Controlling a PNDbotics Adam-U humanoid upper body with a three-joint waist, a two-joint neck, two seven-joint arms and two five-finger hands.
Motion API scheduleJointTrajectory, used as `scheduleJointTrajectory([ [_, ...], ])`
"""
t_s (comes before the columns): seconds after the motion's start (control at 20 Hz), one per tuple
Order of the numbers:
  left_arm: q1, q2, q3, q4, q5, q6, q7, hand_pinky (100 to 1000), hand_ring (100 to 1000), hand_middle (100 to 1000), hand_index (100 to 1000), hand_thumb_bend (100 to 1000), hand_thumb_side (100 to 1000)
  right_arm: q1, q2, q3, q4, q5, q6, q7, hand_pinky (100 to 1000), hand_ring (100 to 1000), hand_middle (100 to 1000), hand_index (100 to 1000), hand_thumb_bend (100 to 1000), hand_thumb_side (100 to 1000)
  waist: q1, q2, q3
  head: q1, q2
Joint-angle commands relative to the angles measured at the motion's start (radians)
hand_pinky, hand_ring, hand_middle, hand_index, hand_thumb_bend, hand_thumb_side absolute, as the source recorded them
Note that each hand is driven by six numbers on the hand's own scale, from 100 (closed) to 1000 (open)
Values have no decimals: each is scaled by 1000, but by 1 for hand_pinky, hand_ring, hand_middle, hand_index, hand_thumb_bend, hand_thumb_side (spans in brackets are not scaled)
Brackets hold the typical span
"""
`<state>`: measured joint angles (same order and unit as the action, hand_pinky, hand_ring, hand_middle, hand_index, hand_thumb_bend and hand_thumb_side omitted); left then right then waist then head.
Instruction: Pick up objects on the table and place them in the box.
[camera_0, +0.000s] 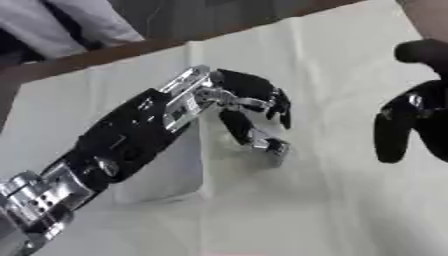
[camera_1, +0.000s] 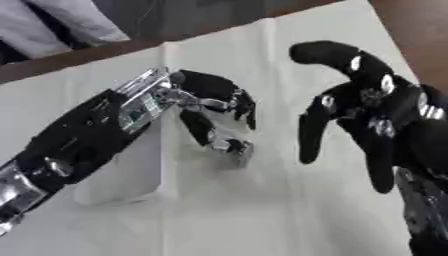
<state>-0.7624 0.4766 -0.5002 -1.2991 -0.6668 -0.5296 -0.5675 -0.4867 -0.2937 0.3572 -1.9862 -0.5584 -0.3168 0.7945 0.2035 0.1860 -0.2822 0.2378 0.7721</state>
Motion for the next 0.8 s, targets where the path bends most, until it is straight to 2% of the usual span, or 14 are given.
scheduleJointTrajectory([
  [0.05, -9, 58, -21, 21, -119, -267, -330, 559, 640, 708, 813, 534, 800, -5, -16, 2, -14, 1, -16, 25, 381, 495, 969, 257, 100, 883, -3, -8, -2, -3, -2],
  [0.2, -19, 73, -23, 33, -174, -272, -338, 564, 640, 712, 812, 555, 802, -3, -20, 2, -14, 2, -15, 27, 381, 494, 970, 253, 100, 882, 1, -9, -2, -6, -2],
  [0.4, -24, 97, -16, 28, -197, -282, -339, 571, 640, 715, 808, 574, 808, 0, -22, 3, -14, 2, -12, 29, 382, 493, 970, 256, 100, 882, 5, -10, 3, -8, -2],
  [0.8, -14, 163, 8, -58, -143, -269, -340, 572, 632, 707, 797, 551, 793, 8, -20, 2, -13, 2, -9, 29, 382, 492, 970, 260, 100, 883, 3, -16, 17, -11, -2],
])
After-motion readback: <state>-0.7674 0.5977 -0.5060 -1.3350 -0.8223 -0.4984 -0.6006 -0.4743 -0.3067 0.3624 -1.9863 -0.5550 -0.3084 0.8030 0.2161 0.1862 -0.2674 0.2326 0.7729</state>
